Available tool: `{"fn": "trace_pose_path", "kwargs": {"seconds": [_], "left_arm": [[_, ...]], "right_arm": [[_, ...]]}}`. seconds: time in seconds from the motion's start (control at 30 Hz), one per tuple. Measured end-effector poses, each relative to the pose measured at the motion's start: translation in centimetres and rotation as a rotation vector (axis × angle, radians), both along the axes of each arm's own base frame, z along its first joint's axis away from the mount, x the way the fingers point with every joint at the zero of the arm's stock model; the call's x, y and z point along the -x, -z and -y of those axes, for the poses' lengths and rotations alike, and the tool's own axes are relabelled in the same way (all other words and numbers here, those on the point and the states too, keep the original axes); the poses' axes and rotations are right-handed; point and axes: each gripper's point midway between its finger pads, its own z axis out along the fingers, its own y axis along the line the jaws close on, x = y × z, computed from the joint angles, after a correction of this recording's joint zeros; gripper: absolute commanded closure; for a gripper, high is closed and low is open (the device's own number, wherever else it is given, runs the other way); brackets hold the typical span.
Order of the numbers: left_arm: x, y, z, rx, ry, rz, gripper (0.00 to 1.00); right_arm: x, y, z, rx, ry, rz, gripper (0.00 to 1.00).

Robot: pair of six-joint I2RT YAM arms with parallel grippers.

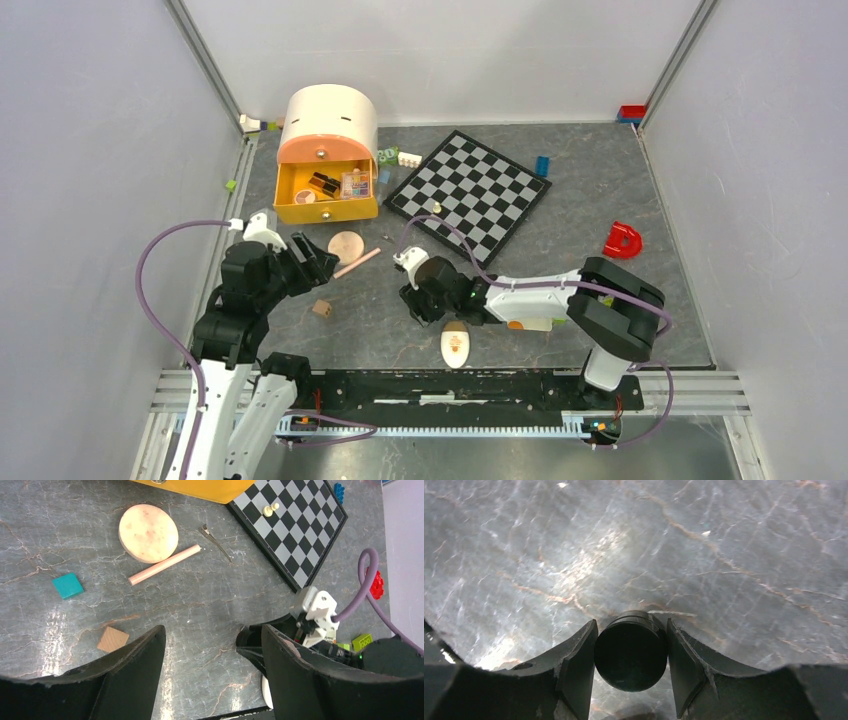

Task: Organize the makeup
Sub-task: Move the makeup to the center of the board, then pick up the makeup from the center of the board.

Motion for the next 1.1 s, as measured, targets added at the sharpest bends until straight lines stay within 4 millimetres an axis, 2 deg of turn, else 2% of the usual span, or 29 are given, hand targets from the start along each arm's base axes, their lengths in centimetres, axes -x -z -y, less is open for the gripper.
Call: {"fn": "trace_pose_path", "kwargs": {"seconds": [0.03, 0.17, 0.3, 0.43, 0.53, 0.63, 0.7, 0.77, 0.9, 1.0, 1.1], "left_arm": [[0.0, 0.0, 0.0, 0.000, 0.000, -0.001, 0.23], [-0.1, 0.3, 0.0, -0.002, 0.000, -0.016, 0.22], [-0.3, 0.7, 0.1, -0.004, 0.000, -0.037, 0.19], [-0.5, 1.2, 0.2, -0.006, 0.003, -0.063, 0.18], [-0.4, 1.5, 1.0, -0.002, 0.027, -0.083, 0.18], [0.4, 1.9, 3.2, -0.014, 0.102, -0.099, 0.17], [1.3, 2.4, 5.4, -0.046, 0.174, -0.116, 0.17], [2.2, 3.4, 7.5, -0.094, 0.240, -0.144, 0.17], [3.7, 6.6, 11.8, -0.245, 0.339, -0.217, 0.17], [3.9, 9.5, 13.4, -0.337, 0.344, -0.275, 0.17], [3.9, 11.1, 14.6, -0.359, 0.347, -0.297, 0.17]], "right_arm": [[0.5, 0.0, -0.3, -0.008, -0.015, 0.001, 0.40], [1.2, 0.2, 0.2, -0.022, -0.018, -0.003, 0.22], [1.2, -0.7, 0.6, -0.031, -0.001, 0.010, 0.16], [0.6, -4.1, 1.4, -0.071, 0.039, 0.060, 0.15], [0.3, -8.0, 2.2, -0.148, 0.092, 0.094, 0.15], [-0.2, -11.9, 4.2, -0.265, 0.180, 0.125, 0.15], [-0.5, -13.1, 6.1, -0.318, 0.248, 0.133, 0.15], [-0.6, -13.0, 8.4, -0.330, 0.318, 0.129, 0.15], [0.2, -10.7, 12.5, -0.298, 0.417, 0.092, 0.15], [1.0, -10.1, 14.5, -0.303, 0.456, 0.075, 0.15], [1.4, -10.9, 15.9, -0.345, 0.490, 0.086, 0.14]]}}
